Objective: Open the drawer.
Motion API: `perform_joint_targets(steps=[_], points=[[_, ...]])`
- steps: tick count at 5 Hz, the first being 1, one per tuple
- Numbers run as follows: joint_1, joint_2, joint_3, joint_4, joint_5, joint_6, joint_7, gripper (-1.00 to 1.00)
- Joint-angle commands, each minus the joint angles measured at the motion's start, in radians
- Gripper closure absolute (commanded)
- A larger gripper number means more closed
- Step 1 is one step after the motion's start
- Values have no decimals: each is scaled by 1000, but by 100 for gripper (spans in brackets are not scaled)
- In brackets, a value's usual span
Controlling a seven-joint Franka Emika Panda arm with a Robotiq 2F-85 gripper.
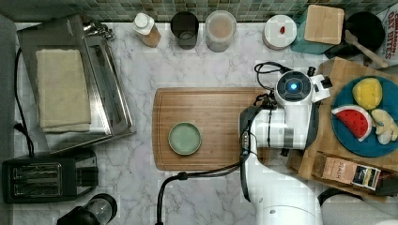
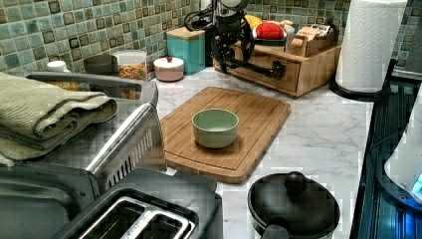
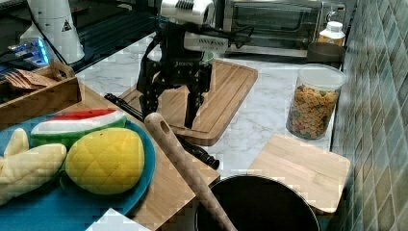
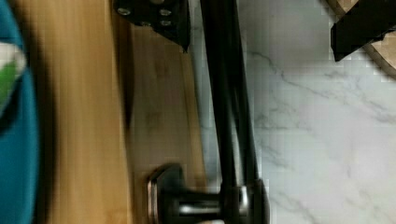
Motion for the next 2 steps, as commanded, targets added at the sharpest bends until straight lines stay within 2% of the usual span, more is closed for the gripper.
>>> perform_joint_targets(steps=[1,2], points=[[-47,56,-27,57,17,24,-13,-100],[-27,26,-9,53,39,-14,-13,-100]])
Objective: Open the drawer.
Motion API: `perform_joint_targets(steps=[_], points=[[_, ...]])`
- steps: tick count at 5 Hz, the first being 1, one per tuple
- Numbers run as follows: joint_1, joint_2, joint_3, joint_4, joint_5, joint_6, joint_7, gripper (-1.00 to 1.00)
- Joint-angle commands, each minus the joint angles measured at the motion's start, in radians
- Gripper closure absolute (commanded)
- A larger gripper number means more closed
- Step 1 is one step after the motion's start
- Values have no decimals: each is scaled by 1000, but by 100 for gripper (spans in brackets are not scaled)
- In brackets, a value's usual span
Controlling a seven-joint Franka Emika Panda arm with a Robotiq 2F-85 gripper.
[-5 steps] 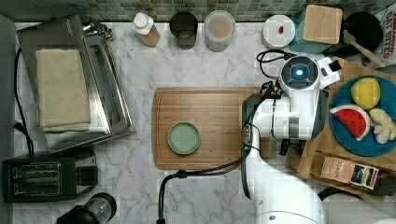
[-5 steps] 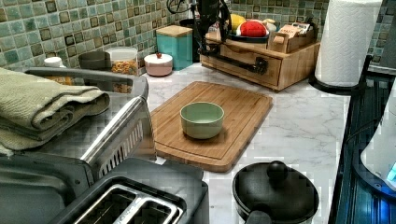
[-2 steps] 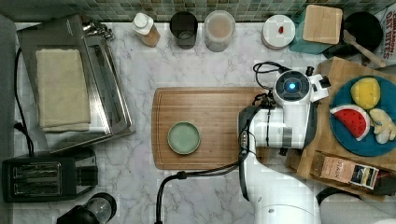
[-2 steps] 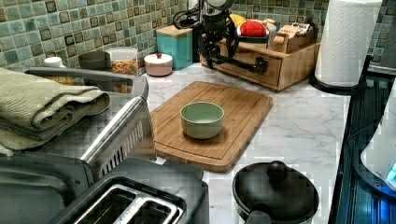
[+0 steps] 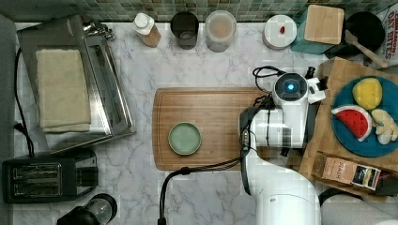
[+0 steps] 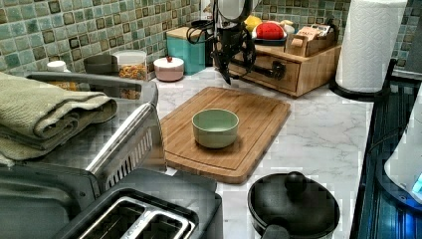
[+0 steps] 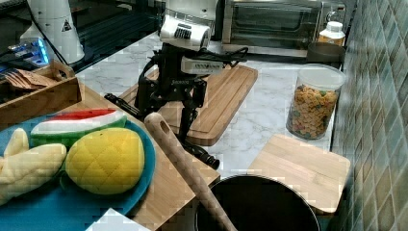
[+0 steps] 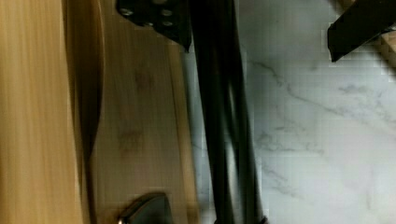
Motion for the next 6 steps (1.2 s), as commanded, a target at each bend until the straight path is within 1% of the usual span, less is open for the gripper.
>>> perform_joint_targets(steps=[1,2,3,4,5,6], points=[[-26,2,41,79,74,-1,-84,-100],[19,-3,56,56,152,54,-119,-100],[34,-27,111,26,148,59,-69,-100],[63,-22,148,39,168,18,-103,-100],[117,-14,166,45,156,23,-38,-100],[160,-2,175,78,183,-7,45,-100]])
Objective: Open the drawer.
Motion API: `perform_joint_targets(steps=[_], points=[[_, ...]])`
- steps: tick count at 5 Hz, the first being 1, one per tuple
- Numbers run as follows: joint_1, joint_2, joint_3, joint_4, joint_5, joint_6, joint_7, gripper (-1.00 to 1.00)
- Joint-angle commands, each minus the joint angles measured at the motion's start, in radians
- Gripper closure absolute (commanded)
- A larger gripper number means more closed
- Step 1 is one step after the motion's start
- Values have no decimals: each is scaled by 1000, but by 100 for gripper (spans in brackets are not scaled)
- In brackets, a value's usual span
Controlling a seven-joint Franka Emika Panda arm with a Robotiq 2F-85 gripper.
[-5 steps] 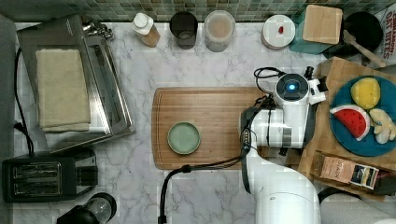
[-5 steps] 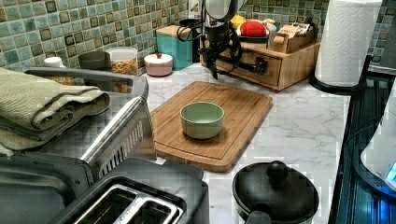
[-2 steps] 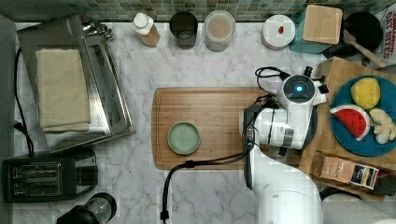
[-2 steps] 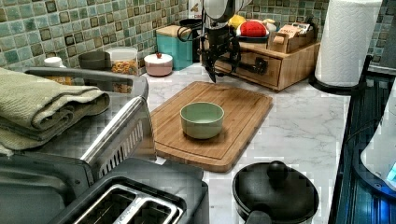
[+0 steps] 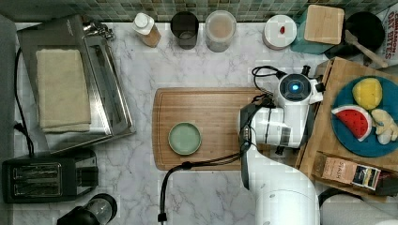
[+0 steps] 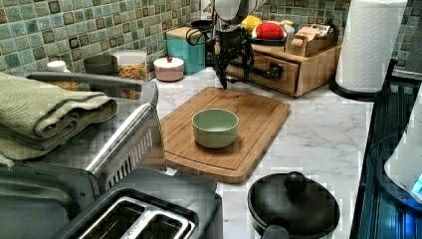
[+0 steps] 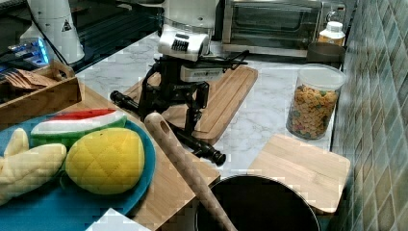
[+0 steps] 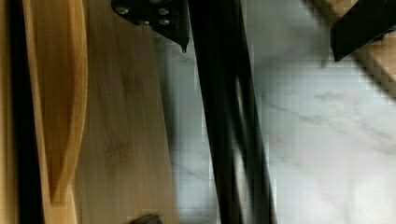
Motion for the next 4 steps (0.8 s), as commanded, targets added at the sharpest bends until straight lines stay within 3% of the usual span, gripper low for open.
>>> perform_joint_targets(steps=[1,4], points=[[185,13,179,146,81,-47,186,-100],[236,141,255,343,123,-110,329,-100]])
